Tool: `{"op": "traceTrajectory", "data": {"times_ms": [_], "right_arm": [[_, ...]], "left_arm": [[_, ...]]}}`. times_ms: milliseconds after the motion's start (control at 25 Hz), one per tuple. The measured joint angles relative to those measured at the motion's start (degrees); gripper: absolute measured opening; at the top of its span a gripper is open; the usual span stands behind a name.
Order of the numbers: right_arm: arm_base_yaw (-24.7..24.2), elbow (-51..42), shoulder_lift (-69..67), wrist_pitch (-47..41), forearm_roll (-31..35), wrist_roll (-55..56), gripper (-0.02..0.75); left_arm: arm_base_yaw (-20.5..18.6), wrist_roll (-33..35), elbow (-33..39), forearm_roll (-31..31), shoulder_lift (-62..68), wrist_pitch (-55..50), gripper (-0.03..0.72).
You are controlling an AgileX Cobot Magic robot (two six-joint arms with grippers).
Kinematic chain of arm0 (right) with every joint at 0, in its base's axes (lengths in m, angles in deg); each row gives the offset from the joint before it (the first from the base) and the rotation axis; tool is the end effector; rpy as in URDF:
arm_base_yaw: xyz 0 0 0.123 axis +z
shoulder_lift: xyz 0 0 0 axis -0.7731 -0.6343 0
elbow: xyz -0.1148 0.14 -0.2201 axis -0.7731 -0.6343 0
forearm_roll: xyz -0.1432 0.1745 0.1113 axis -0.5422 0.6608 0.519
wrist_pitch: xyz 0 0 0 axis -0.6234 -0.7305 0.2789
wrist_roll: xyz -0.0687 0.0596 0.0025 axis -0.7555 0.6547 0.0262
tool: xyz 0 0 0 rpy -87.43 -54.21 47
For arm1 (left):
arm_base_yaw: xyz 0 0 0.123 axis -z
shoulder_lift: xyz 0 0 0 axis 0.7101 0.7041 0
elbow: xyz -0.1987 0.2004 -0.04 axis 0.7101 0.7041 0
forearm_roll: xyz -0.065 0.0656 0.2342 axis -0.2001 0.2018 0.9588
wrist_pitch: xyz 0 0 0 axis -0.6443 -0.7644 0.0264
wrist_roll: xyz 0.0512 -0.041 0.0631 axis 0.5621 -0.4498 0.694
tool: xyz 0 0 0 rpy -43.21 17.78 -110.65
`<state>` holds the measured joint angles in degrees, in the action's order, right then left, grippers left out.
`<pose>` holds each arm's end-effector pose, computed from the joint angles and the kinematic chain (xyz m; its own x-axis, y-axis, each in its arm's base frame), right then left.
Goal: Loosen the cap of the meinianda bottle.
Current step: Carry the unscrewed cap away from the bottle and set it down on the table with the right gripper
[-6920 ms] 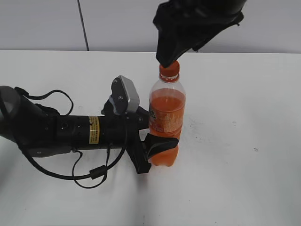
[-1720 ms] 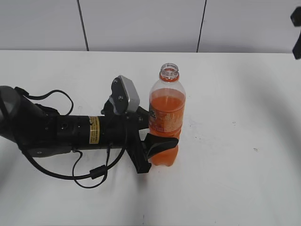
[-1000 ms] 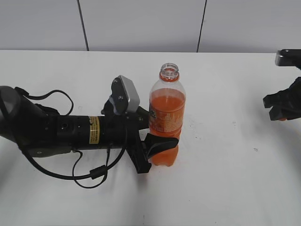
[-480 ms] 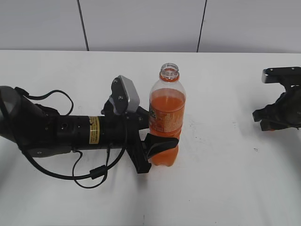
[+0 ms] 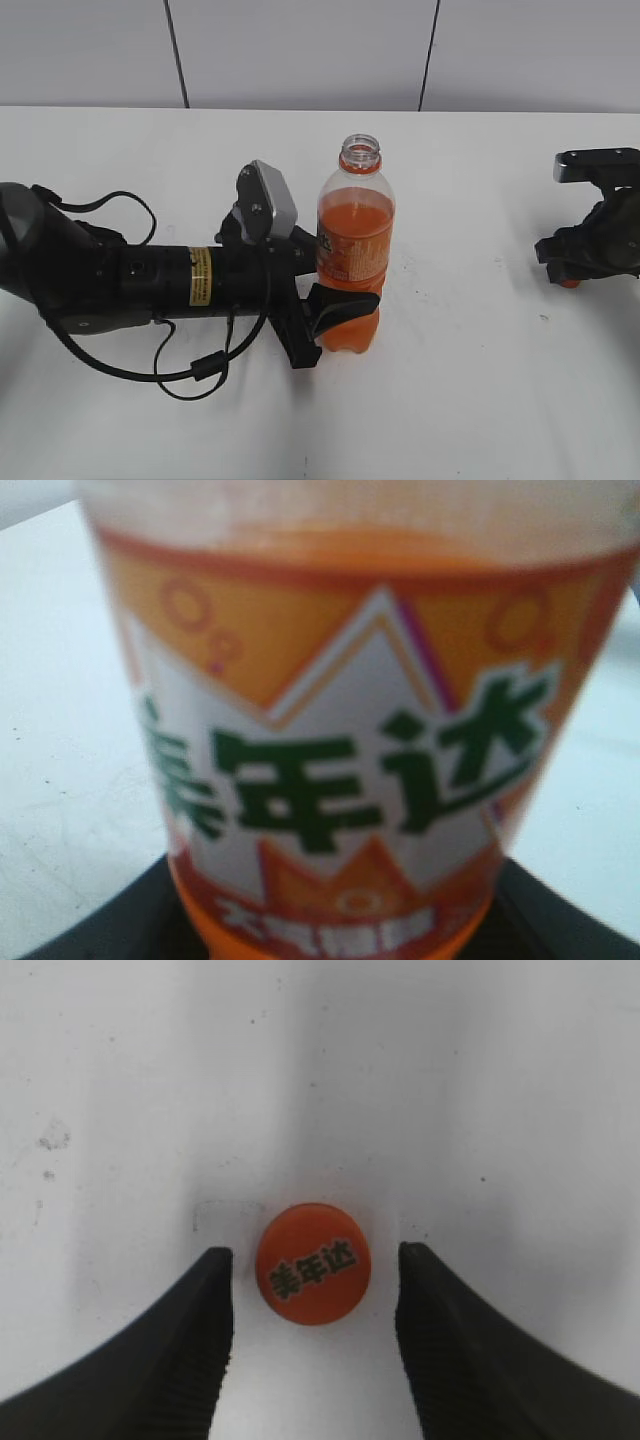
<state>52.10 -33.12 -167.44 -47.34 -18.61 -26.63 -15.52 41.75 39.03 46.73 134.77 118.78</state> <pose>0.3350 0.0088 0.1093 -0.9177 -0.1394 -0.3720 -0.1336 0.9902 -0.0414 0.2743 -0.2253 0.1000 -0.1285 0.2893 -0.9486 0.9541 0.2969 -0.0387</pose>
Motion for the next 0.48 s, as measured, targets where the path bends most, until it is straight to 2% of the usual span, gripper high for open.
{"op": "traceTrajectory", "data": {"times_ms": [280, 400, 480], "right_arm": [[0.00, 0.00, 0.00, -0.01, 0.22, 0.00, 0.566], [0.00, 0.00, 0.00, -0.42, 0.29, 0.00, 0.581], [0.00, 0.00, 0.00, -1.08, 0.34, 0.00, 0.584]], "left_arm": [[0.00, 0.00, 0.00, 0.00, 0.00, 0.00, 0.391], [0.00, 0.00, 0.00, 0.24, 0.00, 0.00, 0.397], [0.00, 0.00, 0.00, 0.34, 0.00, 0.00, 0.446]]}}
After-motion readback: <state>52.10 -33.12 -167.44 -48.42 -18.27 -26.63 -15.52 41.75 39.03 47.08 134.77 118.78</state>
